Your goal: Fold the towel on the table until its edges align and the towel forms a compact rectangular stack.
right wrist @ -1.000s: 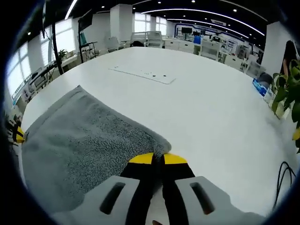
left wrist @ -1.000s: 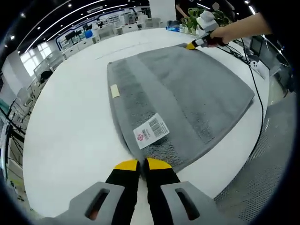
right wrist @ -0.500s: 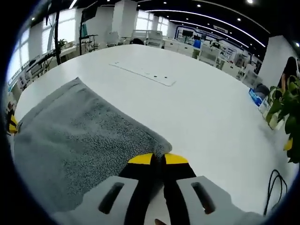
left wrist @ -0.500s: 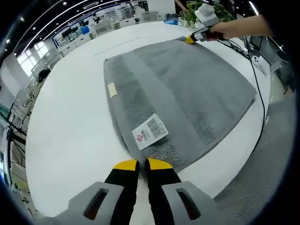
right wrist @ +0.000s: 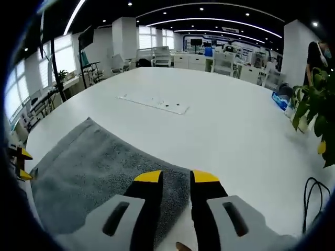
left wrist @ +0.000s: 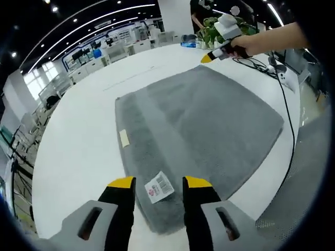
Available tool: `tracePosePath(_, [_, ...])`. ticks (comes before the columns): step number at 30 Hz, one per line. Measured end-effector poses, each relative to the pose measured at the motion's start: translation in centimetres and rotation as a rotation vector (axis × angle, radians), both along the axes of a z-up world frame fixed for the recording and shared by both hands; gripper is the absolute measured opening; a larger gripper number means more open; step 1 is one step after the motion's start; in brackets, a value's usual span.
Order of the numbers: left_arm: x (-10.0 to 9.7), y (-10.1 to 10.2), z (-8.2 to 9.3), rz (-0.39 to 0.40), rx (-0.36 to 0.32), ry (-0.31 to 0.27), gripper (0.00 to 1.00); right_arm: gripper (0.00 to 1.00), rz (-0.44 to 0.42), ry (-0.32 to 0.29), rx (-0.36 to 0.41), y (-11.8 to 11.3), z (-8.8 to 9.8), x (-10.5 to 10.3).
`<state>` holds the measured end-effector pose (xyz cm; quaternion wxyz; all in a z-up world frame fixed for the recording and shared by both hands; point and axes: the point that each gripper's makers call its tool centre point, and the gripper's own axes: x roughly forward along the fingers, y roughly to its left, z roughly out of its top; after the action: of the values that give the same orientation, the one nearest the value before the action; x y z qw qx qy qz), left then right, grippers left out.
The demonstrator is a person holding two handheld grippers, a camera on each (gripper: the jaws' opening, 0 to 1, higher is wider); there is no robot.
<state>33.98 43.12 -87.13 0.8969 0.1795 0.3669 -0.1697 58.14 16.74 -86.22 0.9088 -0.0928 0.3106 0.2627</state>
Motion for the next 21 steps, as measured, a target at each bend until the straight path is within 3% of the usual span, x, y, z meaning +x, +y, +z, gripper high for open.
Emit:
tracePosePath(12, [0.3,-11.0,0.5,-0.245,-0.110,-0.001,0.41,0.34,0.011,0.013,0.023,-2.3,0.7,-0.9])
tracePosePath(15, [-0.3,-14.6,-0.1,-0.368,-0.095,0.017,0.42,0.35,-0.003,0.036,0.060,-2.6,0.8,-1.4])
tracePosePath(21, [-0.5,-19.1,0.6,-0.471,-0.112,0.000,0.43,0.37,-0.018,0.030,0.069,-3.5,1.5,-1.6])
